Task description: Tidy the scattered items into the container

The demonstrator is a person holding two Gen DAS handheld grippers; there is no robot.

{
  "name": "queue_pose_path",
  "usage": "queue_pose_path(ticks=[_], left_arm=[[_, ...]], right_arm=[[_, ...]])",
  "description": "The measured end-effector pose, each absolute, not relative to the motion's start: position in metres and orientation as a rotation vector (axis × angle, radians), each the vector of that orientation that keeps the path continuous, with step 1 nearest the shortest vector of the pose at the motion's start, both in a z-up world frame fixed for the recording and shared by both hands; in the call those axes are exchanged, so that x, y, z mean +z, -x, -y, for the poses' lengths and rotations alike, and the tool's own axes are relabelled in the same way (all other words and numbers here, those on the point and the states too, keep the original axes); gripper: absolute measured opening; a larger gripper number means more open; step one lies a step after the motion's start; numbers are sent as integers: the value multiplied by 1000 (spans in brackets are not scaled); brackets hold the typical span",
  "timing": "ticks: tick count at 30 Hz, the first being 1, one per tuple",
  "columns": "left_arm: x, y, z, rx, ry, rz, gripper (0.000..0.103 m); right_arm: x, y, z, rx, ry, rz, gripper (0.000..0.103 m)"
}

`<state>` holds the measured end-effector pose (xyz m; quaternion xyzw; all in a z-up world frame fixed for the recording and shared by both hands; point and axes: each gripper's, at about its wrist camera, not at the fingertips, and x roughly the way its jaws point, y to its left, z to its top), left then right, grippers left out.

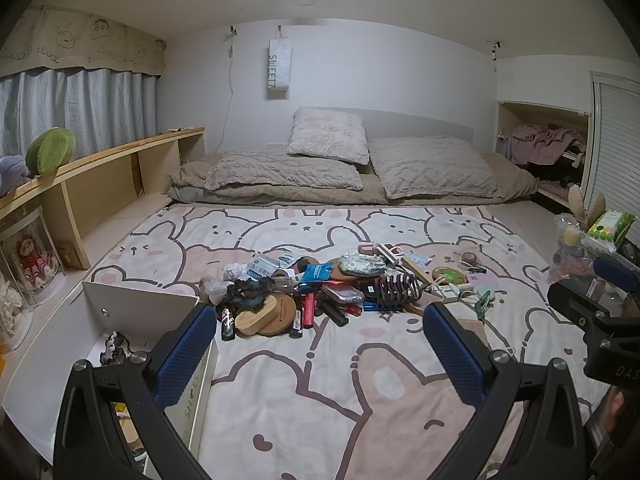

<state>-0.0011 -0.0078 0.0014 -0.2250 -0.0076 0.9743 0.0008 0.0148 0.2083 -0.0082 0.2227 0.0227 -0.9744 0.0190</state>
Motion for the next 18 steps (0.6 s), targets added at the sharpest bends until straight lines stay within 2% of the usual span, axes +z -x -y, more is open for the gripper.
queue_pose_path(ticks=[18], left_arm=[[1, 1, 7, 3059, 708, 23, 103]], right_arm=[[-9, -15, -208, -3026, -692, -75, 103]])
